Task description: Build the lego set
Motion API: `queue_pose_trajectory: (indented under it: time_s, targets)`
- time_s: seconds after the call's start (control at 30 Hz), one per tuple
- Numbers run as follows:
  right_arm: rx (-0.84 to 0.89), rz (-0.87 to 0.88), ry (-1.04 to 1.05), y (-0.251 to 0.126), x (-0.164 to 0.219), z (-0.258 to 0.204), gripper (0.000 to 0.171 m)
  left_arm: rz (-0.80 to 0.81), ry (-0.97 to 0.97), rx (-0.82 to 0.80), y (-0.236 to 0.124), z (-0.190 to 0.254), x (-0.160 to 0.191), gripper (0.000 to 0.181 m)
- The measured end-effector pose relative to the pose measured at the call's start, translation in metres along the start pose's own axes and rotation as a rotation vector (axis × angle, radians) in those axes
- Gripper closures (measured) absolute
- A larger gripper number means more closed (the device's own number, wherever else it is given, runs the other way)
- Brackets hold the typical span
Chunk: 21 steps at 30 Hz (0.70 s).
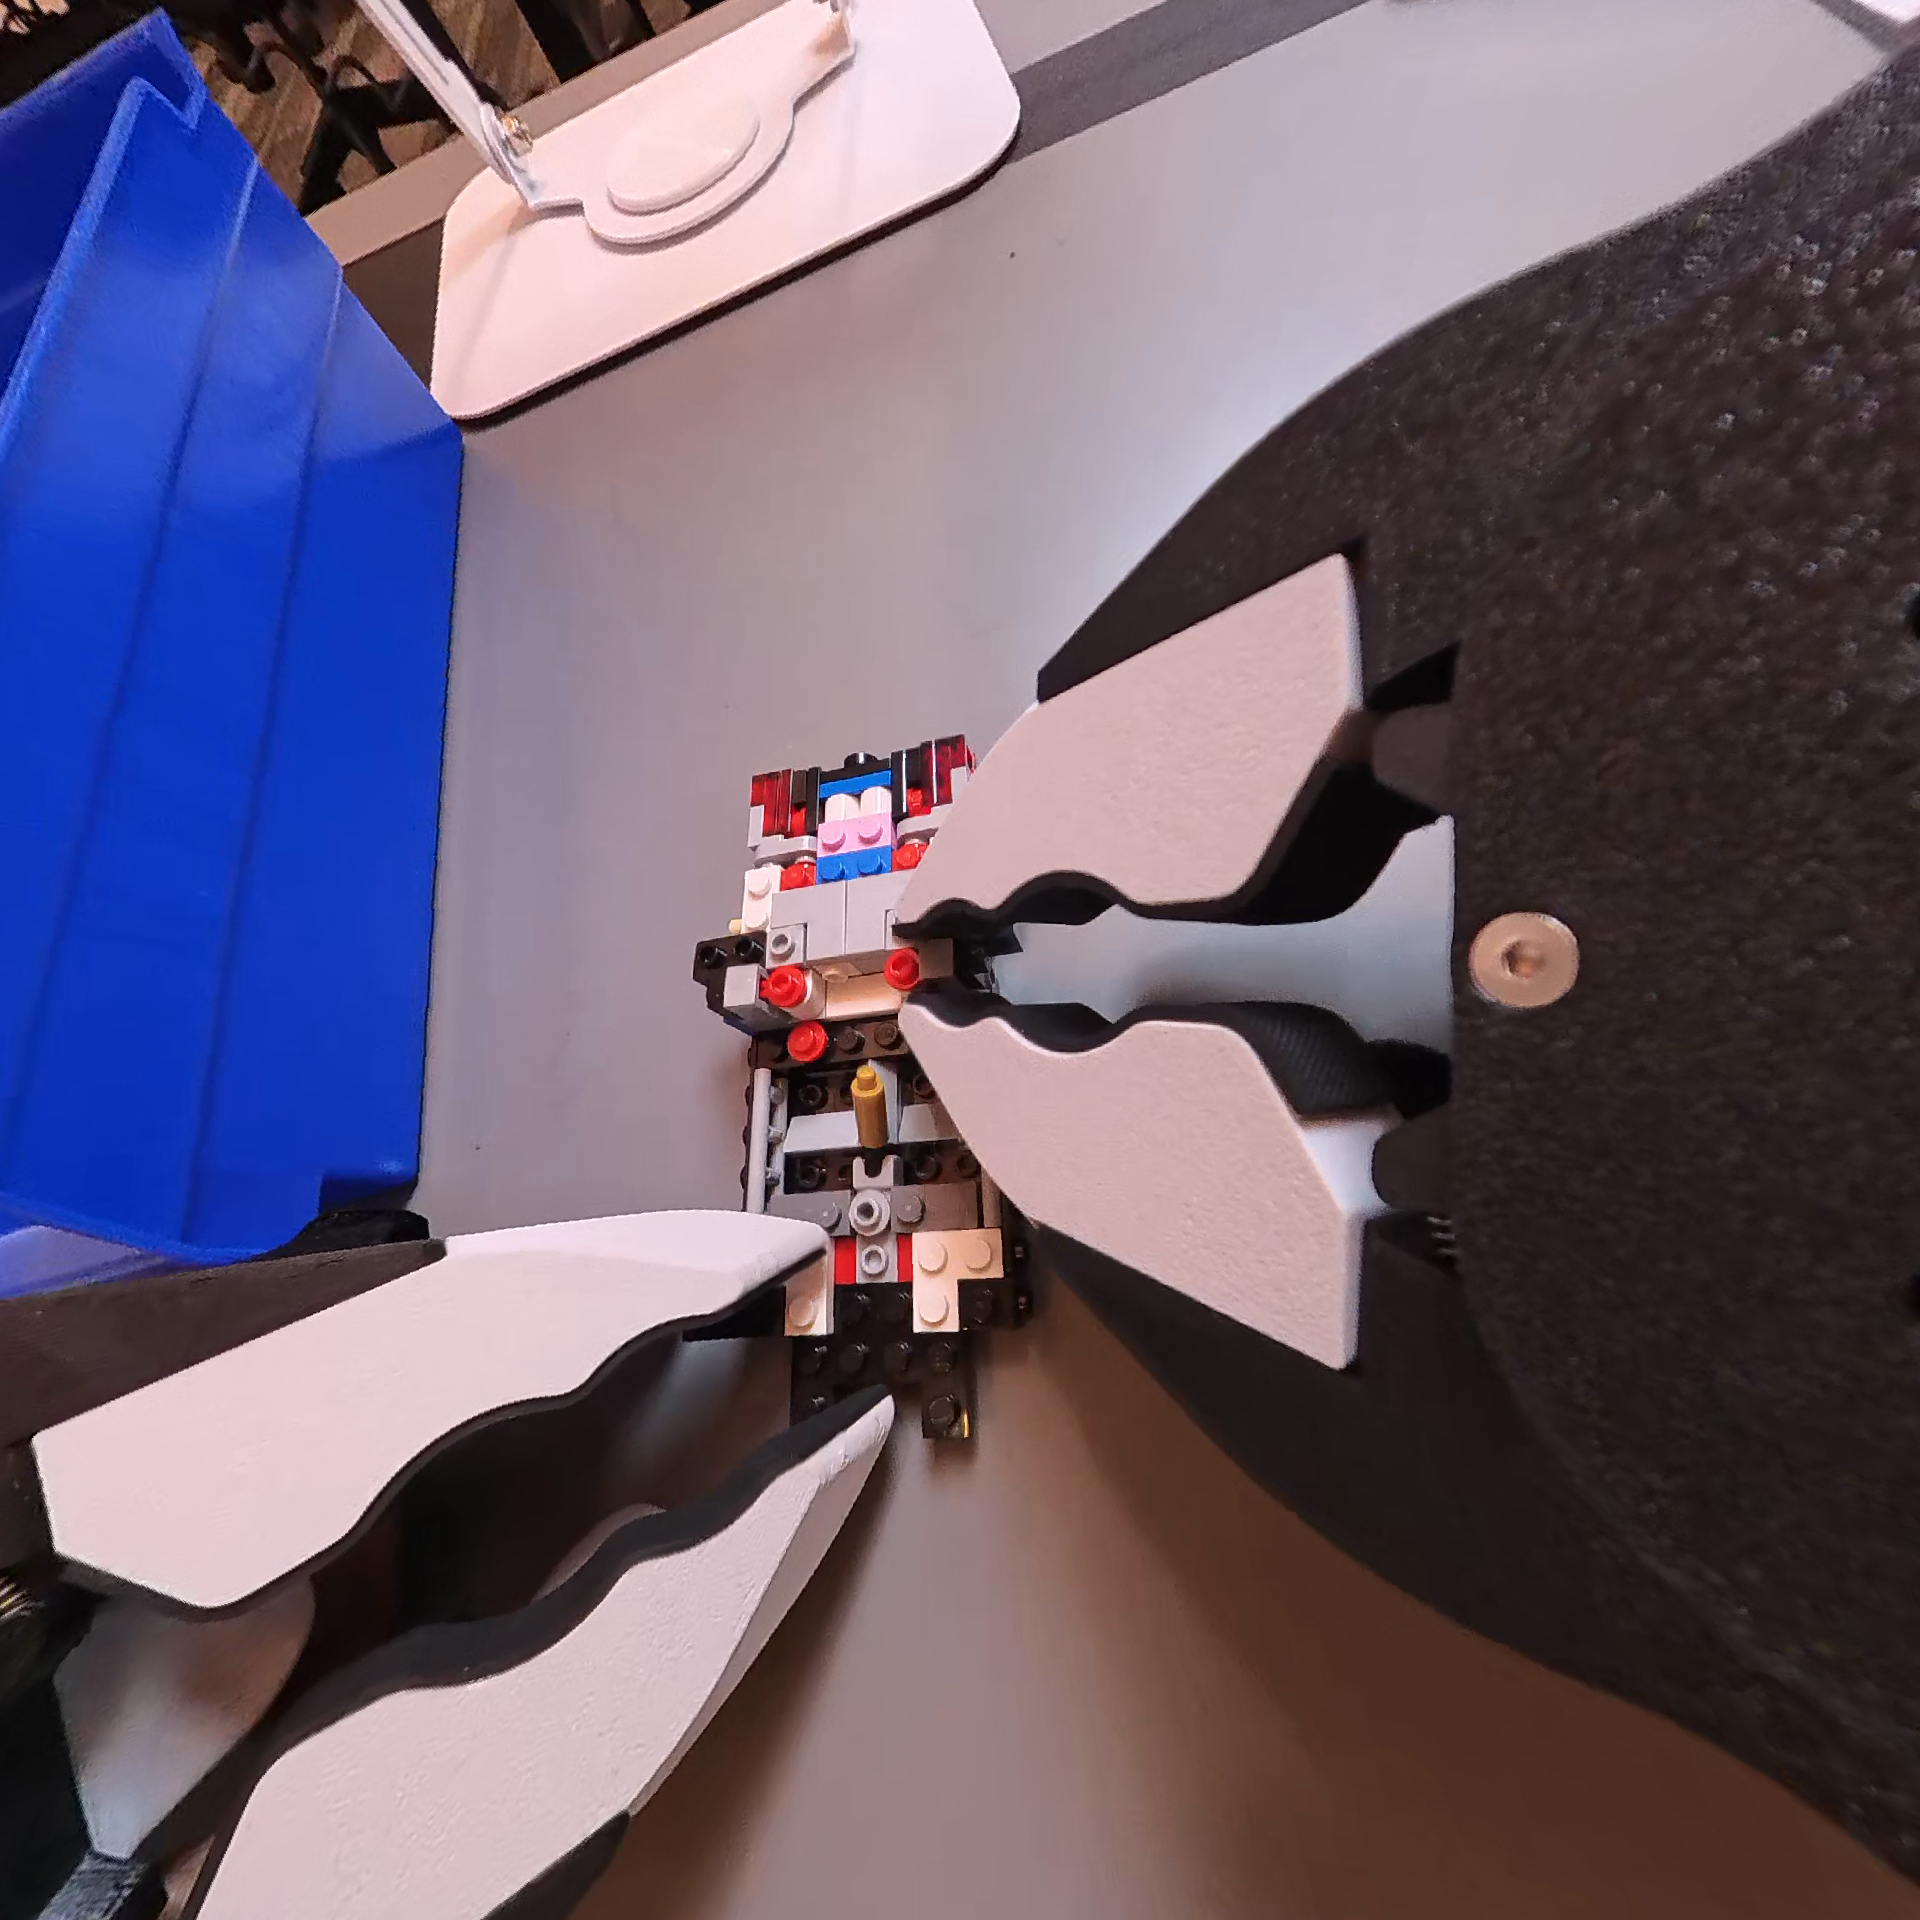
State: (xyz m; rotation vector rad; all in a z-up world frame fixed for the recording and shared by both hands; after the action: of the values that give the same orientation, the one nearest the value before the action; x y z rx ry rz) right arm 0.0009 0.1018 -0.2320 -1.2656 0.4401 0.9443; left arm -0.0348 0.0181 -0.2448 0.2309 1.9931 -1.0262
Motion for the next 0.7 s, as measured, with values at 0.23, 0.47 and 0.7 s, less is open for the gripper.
queue_pose_trajectory:
  time_s: [0.23, 0.47, 0.7]
  targets:
    - [0.055, -0.016, -0.158, 0.001, -0.005, -0.007, 0.163, -0.008, -0.017, 0.034, 0.002, 0.003, -0.001, 0.162]
    - [0.028, 0.055, -0.144, 0.000, -0.016, -0.016, 0.163, -0.007, -0.027, 0.007, 0.001, -0.003, 0.002, 0.166]
    - [-0.110, 0.283, 0.147, -0.024, -0.031, -0.004, 0.163, 0.089, -0.069, -0.015, -0.008, -0.010, -0.008, 0.164]
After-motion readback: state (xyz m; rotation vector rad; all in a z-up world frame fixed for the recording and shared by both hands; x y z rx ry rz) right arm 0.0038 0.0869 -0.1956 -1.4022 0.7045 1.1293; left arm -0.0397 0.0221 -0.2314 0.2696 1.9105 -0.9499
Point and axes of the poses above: each gripper's, where its closed fingertips meet, y out along the fingers, x out of its underside, z = x × y across the jaws, the point moved 4 cm from there along -y, back along the fingers, and after that the axes turned 3 degrees about y, right-handed, at the moved point
